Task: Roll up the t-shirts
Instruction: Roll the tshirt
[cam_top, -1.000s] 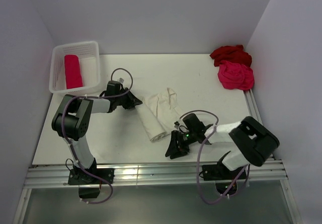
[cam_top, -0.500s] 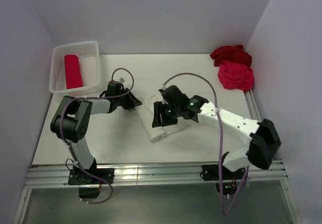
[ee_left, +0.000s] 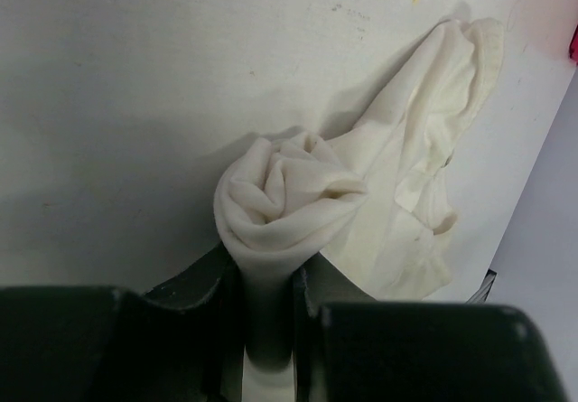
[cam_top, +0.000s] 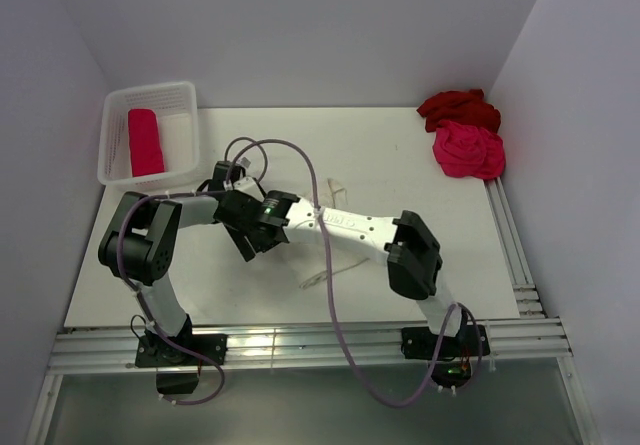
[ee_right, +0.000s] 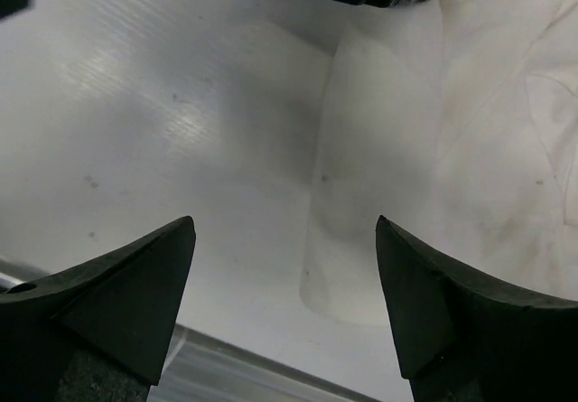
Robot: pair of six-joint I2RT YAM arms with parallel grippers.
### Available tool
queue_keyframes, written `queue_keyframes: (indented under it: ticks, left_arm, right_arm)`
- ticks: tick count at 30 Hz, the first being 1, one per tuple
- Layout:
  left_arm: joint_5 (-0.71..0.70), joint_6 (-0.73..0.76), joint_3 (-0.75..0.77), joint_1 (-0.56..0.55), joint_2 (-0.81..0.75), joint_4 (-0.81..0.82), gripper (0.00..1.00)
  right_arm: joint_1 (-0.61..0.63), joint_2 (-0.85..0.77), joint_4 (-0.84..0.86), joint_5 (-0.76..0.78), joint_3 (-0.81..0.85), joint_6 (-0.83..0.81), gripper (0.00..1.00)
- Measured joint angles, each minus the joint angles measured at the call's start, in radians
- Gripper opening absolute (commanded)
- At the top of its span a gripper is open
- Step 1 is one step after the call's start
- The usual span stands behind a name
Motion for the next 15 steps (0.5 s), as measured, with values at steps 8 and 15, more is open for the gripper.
queue_keyframes:
  ticks: [8, 15]
  left_arm:
    - [0.025, 0.019, 0.012, 0.001, 0.000, -0.041, 0.01]
    - [0.039, 0.021, 0.016, 0.001, 0.000, -0.063, 0.00]
  right_arm:
    - [0.017, 0.117, -0.085, 0.151, 0.014, 0.013, 0.86]
    - [0.024, 0.135, -0.090, 0.206, -0.012, 0.026, 0.85]
